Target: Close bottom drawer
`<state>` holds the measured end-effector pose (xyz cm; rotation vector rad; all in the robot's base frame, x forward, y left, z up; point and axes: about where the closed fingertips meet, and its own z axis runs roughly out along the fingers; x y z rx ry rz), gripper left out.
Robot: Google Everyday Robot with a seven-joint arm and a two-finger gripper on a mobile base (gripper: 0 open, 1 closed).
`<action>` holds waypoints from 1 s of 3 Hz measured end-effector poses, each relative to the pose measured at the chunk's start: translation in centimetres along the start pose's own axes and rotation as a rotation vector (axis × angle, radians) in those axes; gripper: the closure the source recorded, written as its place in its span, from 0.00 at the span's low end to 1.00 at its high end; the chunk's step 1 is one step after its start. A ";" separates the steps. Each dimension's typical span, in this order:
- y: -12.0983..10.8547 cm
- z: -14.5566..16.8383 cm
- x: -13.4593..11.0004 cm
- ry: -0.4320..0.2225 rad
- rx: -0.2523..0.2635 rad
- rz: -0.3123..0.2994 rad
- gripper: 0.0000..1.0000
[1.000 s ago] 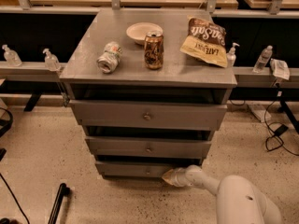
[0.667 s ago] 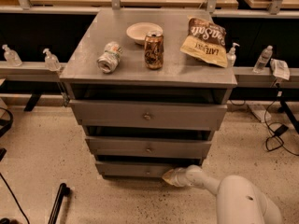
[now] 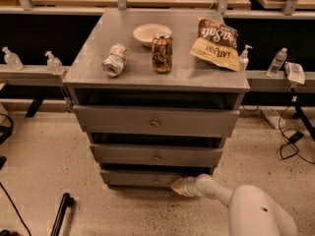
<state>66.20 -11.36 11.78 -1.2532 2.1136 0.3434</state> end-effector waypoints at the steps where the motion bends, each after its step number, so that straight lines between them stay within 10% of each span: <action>1: 1.4 -0.2 0.6 -0.030 -0.052 0.014 1.00; 3: 4.7 -0.7 1.9 -0.121 -0.211 0.043 1.00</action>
Offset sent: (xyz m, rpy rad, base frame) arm -0.1285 0.0126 -0.0174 0.4369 0.3025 0.3189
